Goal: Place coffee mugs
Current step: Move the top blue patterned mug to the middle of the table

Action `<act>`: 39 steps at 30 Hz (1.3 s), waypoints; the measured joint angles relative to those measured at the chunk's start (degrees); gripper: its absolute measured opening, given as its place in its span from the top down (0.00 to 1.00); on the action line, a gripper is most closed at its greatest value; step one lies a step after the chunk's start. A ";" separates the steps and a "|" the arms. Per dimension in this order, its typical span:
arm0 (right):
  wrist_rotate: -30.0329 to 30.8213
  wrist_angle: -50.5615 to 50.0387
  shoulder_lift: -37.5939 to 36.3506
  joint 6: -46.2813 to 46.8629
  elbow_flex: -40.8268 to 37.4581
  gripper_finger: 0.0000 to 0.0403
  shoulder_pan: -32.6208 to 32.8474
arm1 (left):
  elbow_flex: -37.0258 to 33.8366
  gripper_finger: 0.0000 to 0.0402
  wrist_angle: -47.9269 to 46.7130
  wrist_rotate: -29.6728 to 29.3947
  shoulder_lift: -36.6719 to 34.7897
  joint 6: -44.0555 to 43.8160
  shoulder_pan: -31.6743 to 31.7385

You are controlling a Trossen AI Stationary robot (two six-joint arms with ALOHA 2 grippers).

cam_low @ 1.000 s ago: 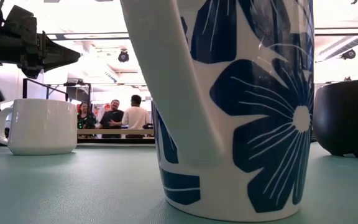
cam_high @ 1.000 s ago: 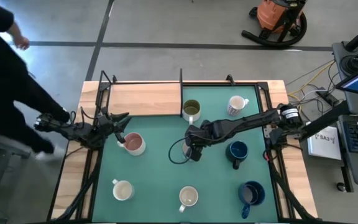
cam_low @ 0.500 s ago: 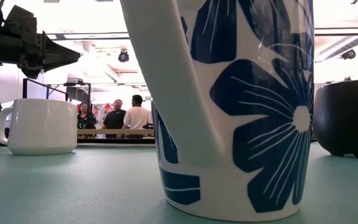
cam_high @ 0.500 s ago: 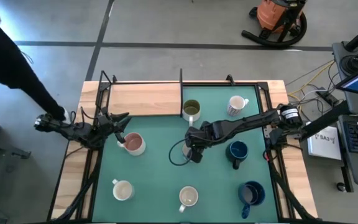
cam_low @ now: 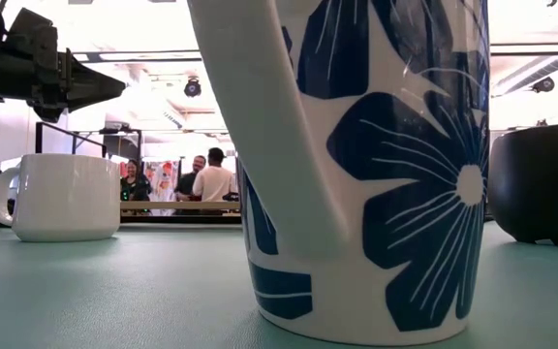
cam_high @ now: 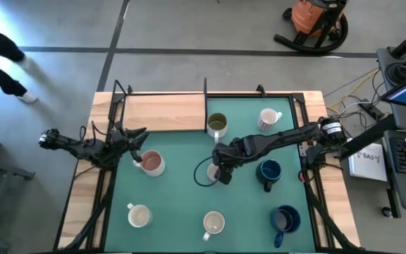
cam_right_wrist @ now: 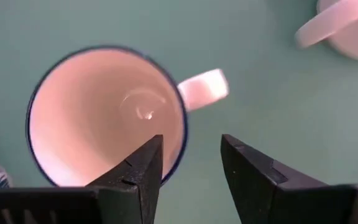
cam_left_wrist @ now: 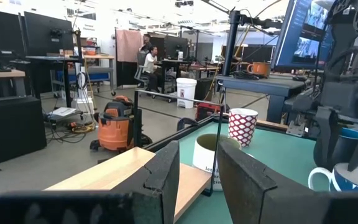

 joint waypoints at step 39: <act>-3.99 10.70 2.03 -12.40 6.27 0.96 -6.08 | 0.00 0.77 -0.02 0.00 0.10 0.00 -0.01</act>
